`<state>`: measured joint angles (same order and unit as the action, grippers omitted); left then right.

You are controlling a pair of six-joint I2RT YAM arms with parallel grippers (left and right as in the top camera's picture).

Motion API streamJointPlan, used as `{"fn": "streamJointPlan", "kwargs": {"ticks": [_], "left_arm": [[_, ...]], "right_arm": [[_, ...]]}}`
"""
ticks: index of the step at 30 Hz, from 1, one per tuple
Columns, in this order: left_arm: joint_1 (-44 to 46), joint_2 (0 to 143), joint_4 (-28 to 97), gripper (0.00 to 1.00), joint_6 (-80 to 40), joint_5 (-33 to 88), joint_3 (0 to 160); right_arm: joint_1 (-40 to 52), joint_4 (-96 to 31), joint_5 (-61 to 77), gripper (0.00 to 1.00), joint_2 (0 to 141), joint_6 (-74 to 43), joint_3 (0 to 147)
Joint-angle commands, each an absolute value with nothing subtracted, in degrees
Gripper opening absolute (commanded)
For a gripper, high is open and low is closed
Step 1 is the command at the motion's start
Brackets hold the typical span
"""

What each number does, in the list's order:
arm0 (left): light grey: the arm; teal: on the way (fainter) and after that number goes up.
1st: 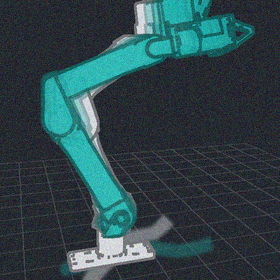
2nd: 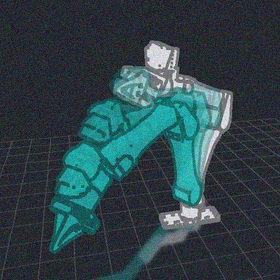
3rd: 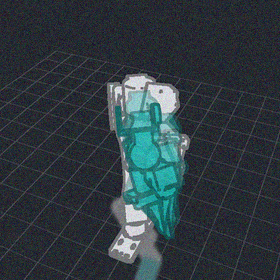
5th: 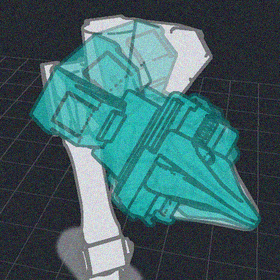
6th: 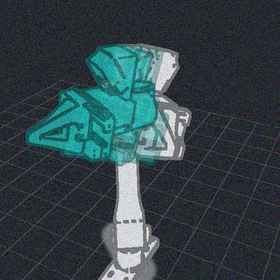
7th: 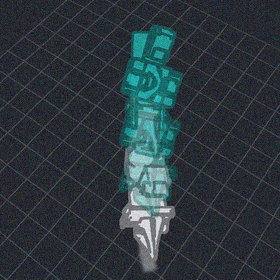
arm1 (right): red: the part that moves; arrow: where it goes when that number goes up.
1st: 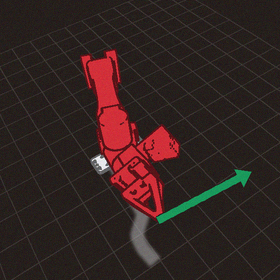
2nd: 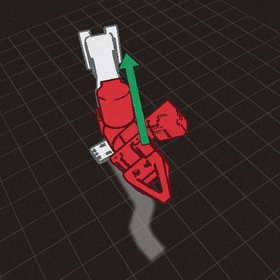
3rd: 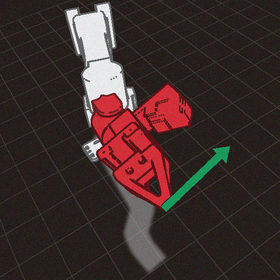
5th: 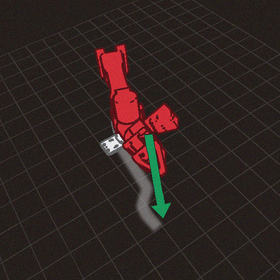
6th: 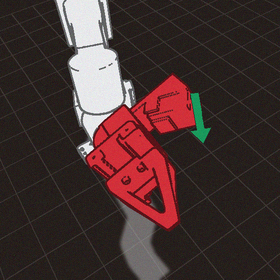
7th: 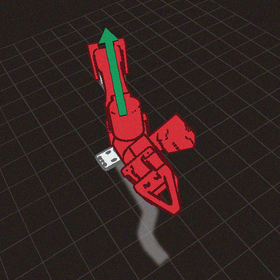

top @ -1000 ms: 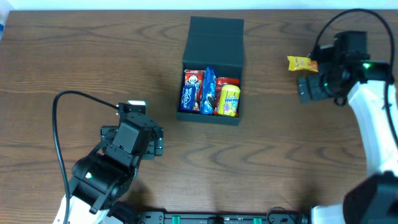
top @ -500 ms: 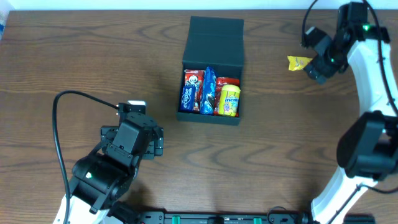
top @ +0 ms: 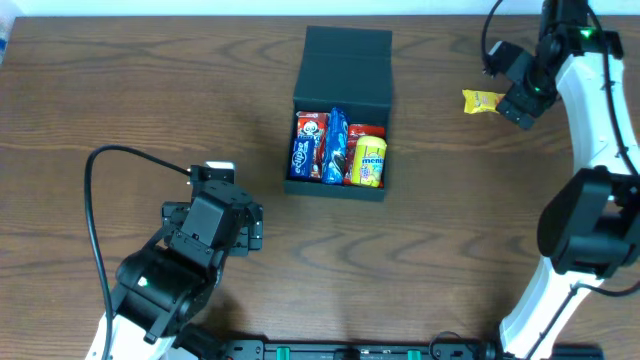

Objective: Pack container
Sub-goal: 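Raise the right gripper and move it toward the yellow Julie's wrapper, then lower the right gripper onto the Julie's wrapper and grasp it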

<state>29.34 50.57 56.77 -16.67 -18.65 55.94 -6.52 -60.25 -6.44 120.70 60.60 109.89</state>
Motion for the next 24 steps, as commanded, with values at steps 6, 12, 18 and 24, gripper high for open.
{"fn": "streamJointPlan", "kwargs": {"ticks": [6, 12, 18, 24], "left_arm": [[29.17, 50.57, 56.95, 0.95, -16.71, -19.88, 55.81], [29.17, 50.57, 56.95, 0.95, -16.71, -19.88, 55.81], [29.17, 50.54, 56.95, 0.95, -16.71, -19.88, 55.81], [29.17, 50.54, 56.95, 0.95, -16.71, -19.88, 55.81]], "right_arm": [[-6.68, -53.89, -4.43, 0.99, 126.98, 66.11, 111.11], [-6.57, -49.74, -3.09, 0.99, 131.02, 66.08, 111.13], [-6.42, -48.23, 0.03, 0.99, 132.90, 66.06, 111.13], [-6.35, -47.64, 1.83, 0.99, 134.74, 66.06, 111.13]]}}
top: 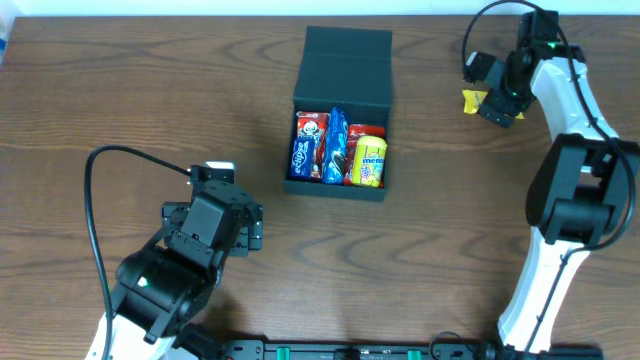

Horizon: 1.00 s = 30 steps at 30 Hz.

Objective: Pack container
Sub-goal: 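Lower the right gripper onto the Julie's wrapper and grasp it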

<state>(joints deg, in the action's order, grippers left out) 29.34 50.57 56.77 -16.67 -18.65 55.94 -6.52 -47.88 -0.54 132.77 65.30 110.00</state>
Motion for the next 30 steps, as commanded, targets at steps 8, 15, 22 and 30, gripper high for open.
{"fn": "streamJointPlan", "kwargs": {"ticks": [8, 15, 22, 30], "left_arm": [[29.17, 50.57, 56.95, 0.95, -16.71, -19.88, 55.81], [29.17, 50.57, 56.95, 0.95, -16.71, -19.88, 55.81], [29.17, 50.54, 56.93, 0.95, -16.71, -19.88, 55.81], [29.17, 50.57, 56.95, 0.95, -16.71, -19.88, 55.81]], "right_arm": [[-6.35, -47.51, 4.99, 0.99, 135.13, 66.06, 111.11], [-6.42, -47.81, 6.04, 0.99, 135.15, 65.63, 110.93], [-6.42, -49.93, 8.47, 0.99, 135.15, 65.58, 110.87], [-6.42, -52.82, 8.40, 0.99, 135.72, 65.19, 110.87]]}}
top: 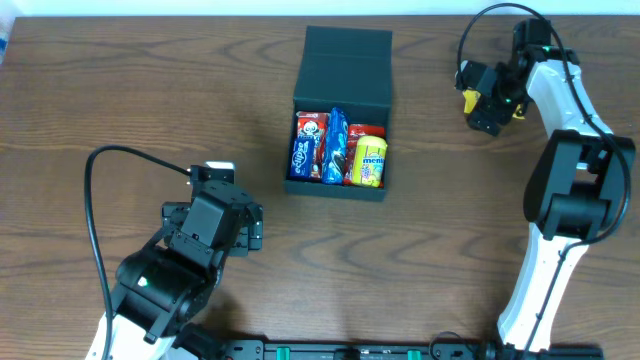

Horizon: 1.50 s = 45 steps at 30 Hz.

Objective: Pack container
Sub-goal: 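Lower the right gripper onto the Julie's wrapper and grasp it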

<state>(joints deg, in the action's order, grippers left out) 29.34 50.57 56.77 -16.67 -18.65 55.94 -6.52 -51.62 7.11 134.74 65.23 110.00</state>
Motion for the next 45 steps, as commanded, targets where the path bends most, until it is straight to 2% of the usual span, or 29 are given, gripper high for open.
{"fn": "streamJointPlan", "kwargs": {"ticks": [1, 10, 23, 26, 29, 32, 36, 38, 45], "left_arm": [[29.17, 50.54, 56.93, 0.95, -16.71, -19.88, 55.81], [29.17, 50.54, 56.95, 0.95, -16.71, -19.88, 55.81], [29.17, 50.57, 56.95, 0.95, -16.71, -19.88, 55.81], [29.17, 50.57, 56.95, 0.95, -16.71, -19.88, 55.81], [29.17, 50.57, 56.95, 0.96, -16.71, -19.88, 55.81], [29.17, 50.57, 56.95, 0.96, -16.71, -19.88, 55.81], [29.17, 50.54, 56.95, 0.95, -16.71, -19.88, 55.81], [29.17, 50.57, 56.95, 0.95, -16.71, -19.88, 55.81], [29.17, 50.57, 56.95, 0.95, -16.71, -19.88, 55.81]], "right_arm": [[-6.42, -53.69, 8.40, 0.99, 135.81, 65.21, 110.87], [-6.39, -54.04, 8.05, 0.99, 136.88, 65.23, 110.87], [-6.42, -53.39, 0.38, 0.99, 136.88, 65.25, 110.87], [-6.42, -53.58, 0.40, 0.92, 136.88, 65.25, 110.87], [-6.39, -53.60, 0.40, 0.91, 136.88, 65.23, 110.87], [-6.39, -53.60, 0.40, 0.82, 136.88, 65.23, 110.87], [-6.28, -53.76, 0.40, 0.76, 136.88, 65.23, 110.87], [-6.24, -53.84, 0.40, 0.65, 136.88, 65.23, 110.87], [-5.80, -54.78, 0.40, 0.55, 136.88, 65.23, 110.87]]}}
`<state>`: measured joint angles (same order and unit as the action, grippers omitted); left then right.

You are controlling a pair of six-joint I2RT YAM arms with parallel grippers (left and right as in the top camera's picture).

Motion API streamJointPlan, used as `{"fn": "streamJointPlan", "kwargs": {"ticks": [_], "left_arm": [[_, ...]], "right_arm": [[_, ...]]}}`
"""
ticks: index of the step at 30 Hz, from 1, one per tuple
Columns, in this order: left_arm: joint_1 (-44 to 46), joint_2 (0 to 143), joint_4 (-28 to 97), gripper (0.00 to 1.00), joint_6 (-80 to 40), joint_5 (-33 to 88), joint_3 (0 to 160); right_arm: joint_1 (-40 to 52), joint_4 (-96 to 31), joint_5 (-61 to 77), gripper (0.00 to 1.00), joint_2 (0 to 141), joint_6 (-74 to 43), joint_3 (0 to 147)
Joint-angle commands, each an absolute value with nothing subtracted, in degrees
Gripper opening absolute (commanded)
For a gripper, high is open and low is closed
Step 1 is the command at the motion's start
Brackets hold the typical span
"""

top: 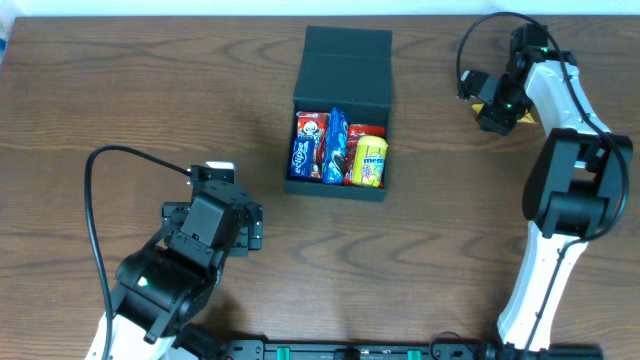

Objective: Pack container
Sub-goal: 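Lower the right gripper onto the Julie's wrapper and grasp it, then lift the Julie's wrapper and carry it over the box with the right gripper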

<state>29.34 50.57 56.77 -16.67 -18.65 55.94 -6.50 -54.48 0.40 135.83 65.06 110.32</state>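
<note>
A dark box (pixel 338 188) stands at the table's middle with its lid (pixel 346 62) folded back. It holds upright snack packs: blue ones (pixel 318 146), a red one (pixel 364 131) and a yellow one (pixel 372 162). At the far right my right gripper (pixel 487 98) sits over a small yellow snack packet (pixel 483 89). Only a sliver of the packet shows at the fingers, which seem closed on it. My left gripper (pixel 256 227) rests low at the front left, far from the box, and its fingers are too foreshortened to read.
The wooden table (pixel 150 90) runs wide on both sides of the box. A black cable (pixel 95 200) loops beside the left arm. The right arm's white links (pixel 570 100) stretch along the right edge.
My right gripper has shifted slightly up and to the right. The yellow sliver of the packet has moved with it, away from where it lay. The left arm and the box are unchanged.
The yellow packet first lay free on the table with my right gripper just to its right. Then the gripper was over the packet, then lower and covering most of it. Now the packet has shifted along with the gripper. The left arm stayed still throughout.
</note>
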Motion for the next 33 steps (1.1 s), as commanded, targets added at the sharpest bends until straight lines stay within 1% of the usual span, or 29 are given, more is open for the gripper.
{"fn": "streamJointPlan", "kwargs": {"ticks": [1, 2, 5, 9, 12, 17, 21, 23, 25, 28, 33], "left_arm": [[29.17, 50.57, 56.95, 0.96, -16.71, -19.88, 55.81], [29.17, 50.57, 56.95, 0.95, -16.71, -19.88, 55.81], [29.17, 50.57, 56.95, 0.95, -16.71, -19.88, 55.81], [29.17, 50.57, 56.95, 0.95, -16.71, -19.88, 55.81], [29.17, 50.57, 56.95, 0.95, -16.71, -19.88, 55.81], [29.17, 50.57, 56.93, 0.95, -16.71, -19.88, 55.81], [29.17, 50.57, 56.95, 0.95, -16.71, -19.88, 55.81], [29.17, 50.57, 56.95, 0.95, -16.71, -19.88, 55.81], [29.17, 50.57, 56.95, 0.95, -16.73, -19.88, 55.81], [29.17, 50.57, 56.95, 0.95, -16.71, -19.88, 55.81], [29.17, 50.57, 56.95, 0.96, -16.71, -19.88, 55.81]], "right_arm": [[-5.67, -54.92, 0.40, 0.54, 136.88, 65.23, 110.87], [-5.58, -54.92, 0.38, 0.53, 136.88, 65.23, 110.87], [-5.41, -54.89, 0.43, 0.44, 136.88, 65.21, 110.87], [-4.86, -54.98, 0.43, 0.37, 136.88, 65.19, 110.87], [-4.56, -55.11, 0.43, 0.33, 136.84, 65.19, 110.87], [-4.43, -55.09, 0.40, 0.32, 136.84, 64.05, 110.89], [-4.43, -55.07, 0.40, 0.20, 136.55, 63.79, 110.89], [-4.43, -55.07, 0.40, 0.17, 136.35, 62.72, 110.89], [-4.43, -55.07, 0.43, 0.16, 135.94, 61.41, 110.89], [-4.43, -55.00, 0.45, 0.11, 134.78, 61.25, 110.89], [-4.40, -53.82, 0.75, 0.09, 131.41, 58.37, 110.89]]}}
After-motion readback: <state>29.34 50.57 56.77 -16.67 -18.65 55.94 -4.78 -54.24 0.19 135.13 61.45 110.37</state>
